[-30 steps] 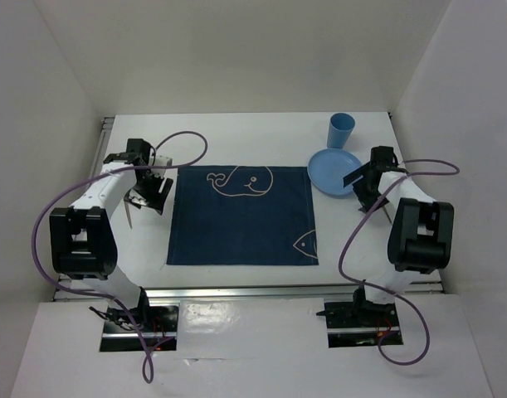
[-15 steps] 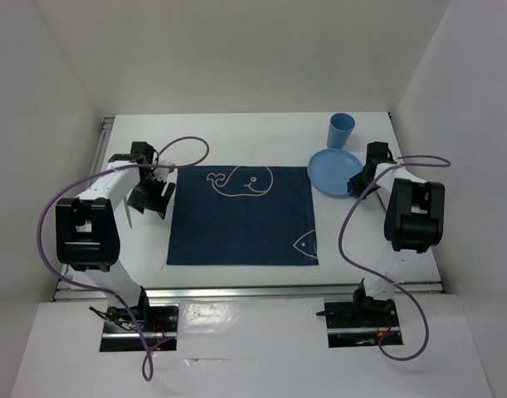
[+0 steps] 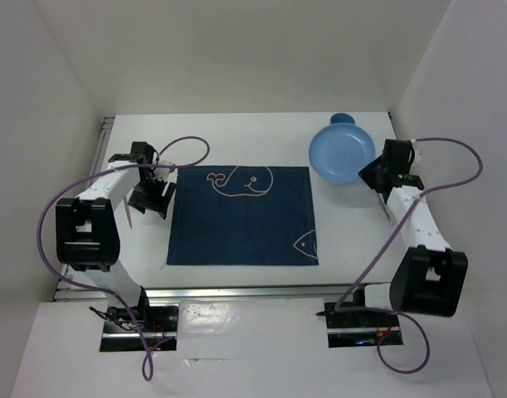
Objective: Set the dinner table for one person
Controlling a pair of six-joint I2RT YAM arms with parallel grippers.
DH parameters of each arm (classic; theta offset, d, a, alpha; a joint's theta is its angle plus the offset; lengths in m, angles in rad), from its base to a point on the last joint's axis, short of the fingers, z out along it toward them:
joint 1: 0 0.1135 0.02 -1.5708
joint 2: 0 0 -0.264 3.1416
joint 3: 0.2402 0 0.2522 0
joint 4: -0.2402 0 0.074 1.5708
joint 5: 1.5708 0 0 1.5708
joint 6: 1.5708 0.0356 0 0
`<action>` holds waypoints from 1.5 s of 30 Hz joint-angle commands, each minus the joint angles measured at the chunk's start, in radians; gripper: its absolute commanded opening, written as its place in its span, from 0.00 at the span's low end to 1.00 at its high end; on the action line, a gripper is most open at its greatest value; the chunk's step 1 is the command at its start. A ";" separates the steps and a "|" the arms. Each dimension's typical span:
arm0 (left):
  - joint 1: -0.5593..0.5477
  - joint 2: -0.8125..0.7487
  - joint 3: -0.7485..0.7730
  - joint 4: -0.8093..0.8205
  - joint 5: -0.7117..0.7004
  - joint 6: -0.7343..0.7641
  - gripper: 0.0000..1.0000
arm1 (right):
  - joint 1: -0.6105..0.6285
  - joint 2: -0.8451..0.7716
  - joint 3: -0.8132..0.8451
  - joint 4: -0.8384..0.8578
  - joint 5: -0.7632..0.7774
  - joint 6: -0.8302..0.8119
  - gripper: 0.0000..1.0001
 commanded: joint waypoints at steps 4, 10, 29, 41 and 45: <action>0.001 -0.034 0.036 -0.020 0.047 -0.008 0.78 | 0.283 -0.063 0.010 0.024 -0.295 -0.263 0.00; 0.001 -0.043 0.036 -0.020 0.047 -0.008 0.78 | 0.516 0.134 -0.005 0.045 -0.368 -0.306 0.00; 0.001 -0.072 0.017 -0.029 0.025 -0.008 0.78 | 0.691 0.391 0.007 0.160 -0.292 -0.224 0.00; 0.001 -0.072 0.039 -0.047 0.007 -0.008 0.78 | 0.651 0.270 0.214 -0.123 -0.116 -0.327 0.82; 0.001 -0.091 0.059 -0.056 0.018 -0.008 0.78 | 0.423 0.262 0.419 -0.466 -0.060 -0.463 0.88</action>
